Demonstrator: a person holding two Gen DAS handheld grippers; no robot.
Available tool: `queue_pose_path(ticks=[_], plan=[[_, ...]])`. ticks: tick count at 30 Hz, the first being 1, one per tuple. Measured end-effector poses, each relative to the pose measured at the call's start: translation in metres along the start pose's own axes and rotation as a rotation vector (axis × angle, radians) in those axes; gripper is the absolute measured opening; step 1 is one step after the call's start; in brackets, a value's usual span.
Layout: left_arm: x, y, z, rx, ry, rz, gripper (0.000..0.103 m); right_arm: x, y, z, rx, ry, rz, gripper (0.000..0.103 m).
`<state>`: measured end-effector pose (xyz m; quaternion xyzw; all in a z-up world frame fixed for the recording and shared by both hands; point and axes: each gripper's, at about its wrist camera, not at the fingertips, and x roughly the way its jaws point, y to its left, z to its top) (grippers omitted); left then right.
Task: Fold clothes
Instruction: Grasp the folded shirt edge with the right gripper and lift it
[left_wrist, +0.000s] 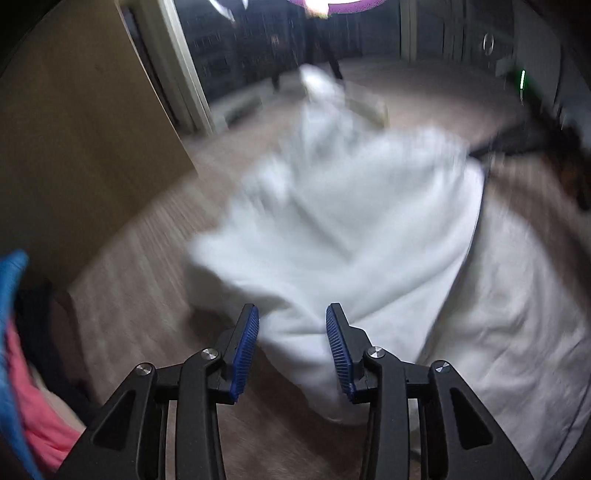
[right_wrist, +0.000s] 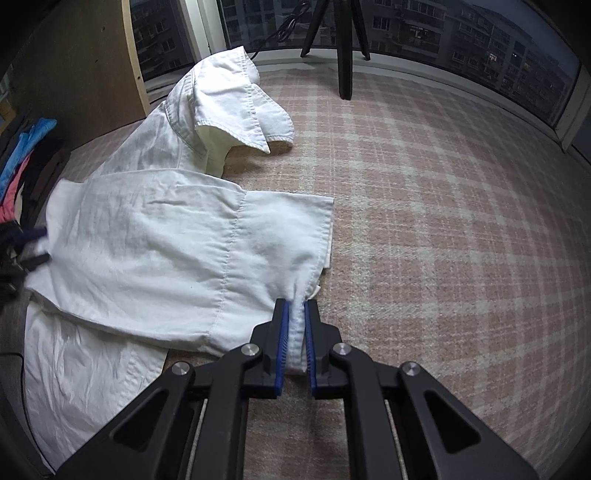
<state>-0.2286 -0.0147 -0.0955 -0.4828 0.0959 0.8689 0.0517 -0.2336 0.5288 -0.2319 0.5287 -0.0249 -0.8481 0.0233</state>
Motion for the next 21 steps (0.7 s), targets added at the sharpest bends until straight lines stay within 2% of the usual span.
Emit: queue_pose_path(ticks=[4,8,11,13,14,16,17,19,20,21], plan=[[0.009,-0.002,0.001,-0.025,0.014,0.002,0.037,-0.006,-0.003,-0.005,0.042,-0.006,0.022,0.008],[-0.017,-0.029,0.02,0.07,-0.052,0.053,0.034,-0.014,-0.012,-0.01,0.125,-0.013,0.081,0.005],[-0.013,-0.055,0.042,0.151,-0.09,-0.02,0.038,-0.018,-0.023,-0.009,0.193,-0.025,0.137,0.005],[-0.003,-0.074,0.056,0.207,-0.095,-0.074,0.038,-0.018,-0.029,-0.009,0.231,0.012,0.177,0.008],[0.008,-0.082,0.06,0.235,-0.077,-0.083,0.038,-0.019,-0.03,-0.01,0.24,0.016,0.157,0.011],[0.028,-0.095,0.063,0.286,-0.036,-0.089,0.038,-0.023,-0.028,-0.014,0.251,0.022,0.099,0.028],[0.038,-0.1,0.062,0.308,-0.01,-0.085,0.038,-0.021,-0.025,-0.016,0.25,0.029,0.094,0.043],[0.05,-0.099,0.059,0.314,0.012,-0.088,0.037,-0.017,-0.019,-0.02,0.247,0.044,0.086,0.049],[0.051,-0.097,0.06,0.298,0.004,-0.103,0.038,-0.017,-0.013,-0.022,0.226,0.036,0.076,0.037],[0.053,-0.094,0.062,0.278,0.003,-0.119,0.038,-0.017,-0.007,-0.023,0.205,0.027,0.066,0.014]])
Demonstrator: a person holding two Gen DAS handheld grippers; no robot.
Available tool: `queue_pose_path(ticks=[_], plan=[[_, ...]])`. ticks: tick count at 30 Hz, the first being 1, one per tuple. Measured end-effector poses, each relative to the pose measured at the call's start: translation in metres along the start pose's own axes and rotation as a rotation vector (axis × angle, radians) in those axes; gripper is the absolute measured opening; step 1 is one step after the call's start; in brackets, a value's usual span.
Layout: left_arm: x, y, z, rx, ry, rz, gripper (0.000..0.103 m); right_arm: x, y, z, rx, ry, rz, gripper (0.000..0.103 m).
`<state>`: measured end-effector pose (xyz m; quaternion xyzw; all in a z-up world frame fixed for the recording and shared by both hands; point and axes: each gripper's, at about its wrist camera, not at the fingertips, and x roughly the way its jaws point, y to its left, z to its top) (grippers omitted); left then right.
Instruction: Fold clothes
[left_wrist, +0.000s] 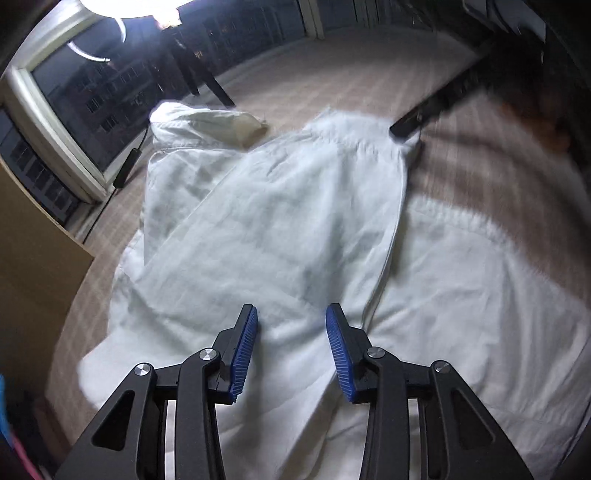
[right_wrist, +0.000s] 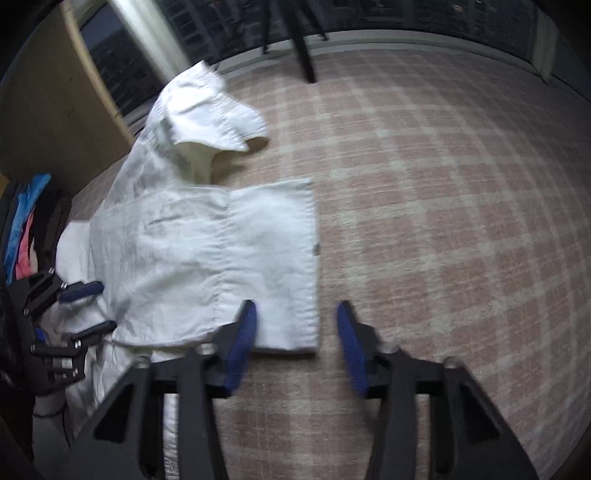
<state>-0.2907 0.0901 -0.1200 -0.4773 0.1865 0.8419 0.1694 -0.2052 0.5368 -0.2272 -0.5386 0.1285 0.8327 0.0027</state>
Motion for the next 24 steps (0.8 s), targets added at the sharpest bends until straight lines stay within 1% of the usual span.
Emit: queue_pose_path(ticks=[1,2,3,6,8,10,12,16,18,19,21,23,24], plan=[[0.002,0.004,0.0,-0.016,-0.004,-0.016,0.039,0.001,0.004,-0.001,-0.014,0.002,-0.007,0.009],[0.004,0.006,0.0,-0.024,-0.012,-0.026,0.039,0.002,0.007,-0.001,-0.028,0.004,-0.013,0.008],[0.004,0.008,-0.001,-0.031,-0.018,-0.034,0.04,0.001,0.006,0.0,-0.009,0.013,0.013,0.007],[0.006,0.014,-0.002,-0.062,-0.032,-0.06,0.039,-0.022,0.0,0.003,0.076,-0.05,0.069,0.006],[0.005,0.019,-0.002,-0.088,-0.037,-0.077,0.039,-0.046,0.006,0.007,0.08,-0.113,0.073,0.006],[-0.009,0.029,-0.005,-0.124,-0.066,-0.082,0.039,-0.064,0.032,0.017,0.013,-0.159,0.041,0.006],[-0.028,0.039,-0.011,-0.149,-0.108,-0.058,0.039,-0.079,0.061,0.028,-0.065,-0.196,0.024,0.006],[-0.067,0.064,-0.031,-0.211,-0.174,0.0,0.039,-0.072,0.13,0.04,-0.226,-0.199,0.048,0.006],[-0.089,0.077,-0.048,-0.248,-0.193,0.013,0.039,-0.053,0.167,0.038,-0.301,-0.14,0.115,0.006],[-0.097,0.081,-0.056,-0.26,-0.198,0.022,0.039,-0.038,0.18,0.035,-0.329,-0.099,0.13,0.007],[-0.109,0.084,-0.075,-0.268,-0.19,0.043,0.04,-0.005,0.207,0.028,-0.383,-0.015,0.16,0.009],[-0.113,0.082,-0.088,-0.268,-0.172,0.052,0.04,0.027,0.234,0.021,-0.437,0.069,0.19,0.011],[-0.114,0.082,-0.092,-0.265,-0.167,0.056,0.04,0.032,0.236,0.02,-0.423,0.104,0.206,0.011]])
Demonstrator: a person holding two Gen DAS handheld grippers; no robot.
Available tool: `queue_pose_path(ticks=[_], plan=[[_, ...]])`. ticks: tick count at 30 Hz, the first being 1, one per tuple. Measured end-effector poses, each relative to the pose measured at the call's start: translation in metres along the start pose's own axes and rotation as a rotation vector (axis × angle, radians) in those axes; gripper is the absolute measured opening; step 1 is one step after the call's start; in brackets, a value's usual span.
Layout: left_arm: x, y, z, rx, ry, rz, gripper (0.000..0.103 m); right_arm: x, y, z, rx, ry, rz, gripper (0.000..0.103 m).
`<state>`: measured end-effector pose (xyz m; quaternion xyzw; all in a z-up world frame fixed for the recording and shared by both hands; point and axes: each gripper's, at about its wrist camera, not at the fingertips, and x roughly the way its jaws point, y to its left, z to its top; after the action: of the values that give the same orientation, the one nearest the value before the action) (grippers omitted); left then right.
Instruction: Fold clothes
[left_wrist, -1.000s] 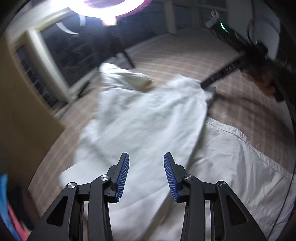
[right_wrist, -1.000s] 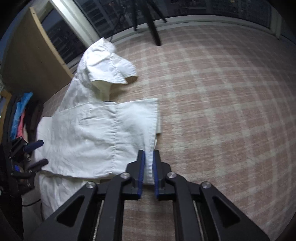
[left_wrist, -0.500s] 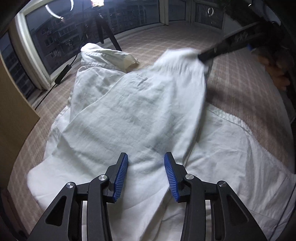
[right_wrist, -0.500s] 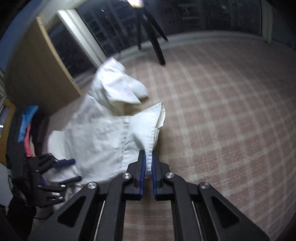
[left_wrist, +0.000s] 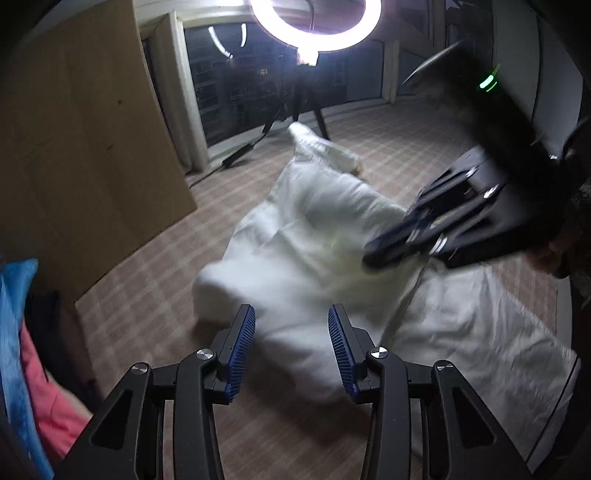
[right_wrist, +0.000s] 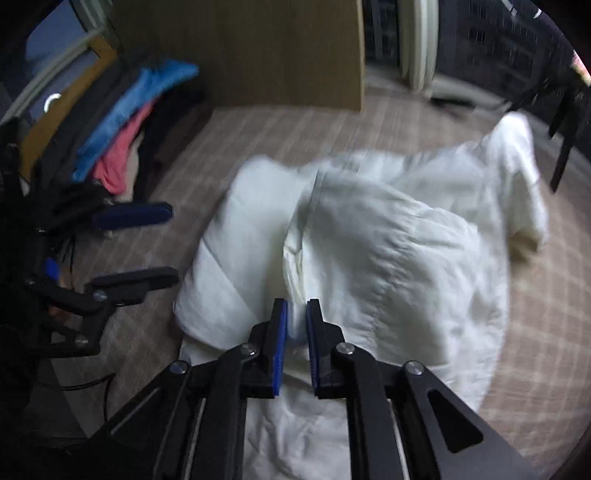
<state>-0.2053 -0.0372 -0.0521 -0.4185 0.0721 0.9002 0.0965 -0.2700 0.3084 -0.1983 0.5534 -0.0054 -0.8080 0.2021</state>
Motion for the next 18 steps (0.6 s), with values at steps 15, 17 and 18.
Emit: queue_pose_path(ticks=[15,17,18], plan=[[0.069,-0.034,0.022,0.131,0.089,-0.126,0.04,0.003,-0.074,-0.006,0.162,-0.097,-0.18,0.028],[0.074,-0.035,0.017,0.136,0.108,-0.119,0.04,-0.007,-0.066,-0.01,0.13,-0.107,-0.227,0.024],[0.069,-0.034,0.016,0.129,0.103,-0.119,0.039,-0.017,-0.064,-0.014,0.137,-0.112,-0.236,0.024]])
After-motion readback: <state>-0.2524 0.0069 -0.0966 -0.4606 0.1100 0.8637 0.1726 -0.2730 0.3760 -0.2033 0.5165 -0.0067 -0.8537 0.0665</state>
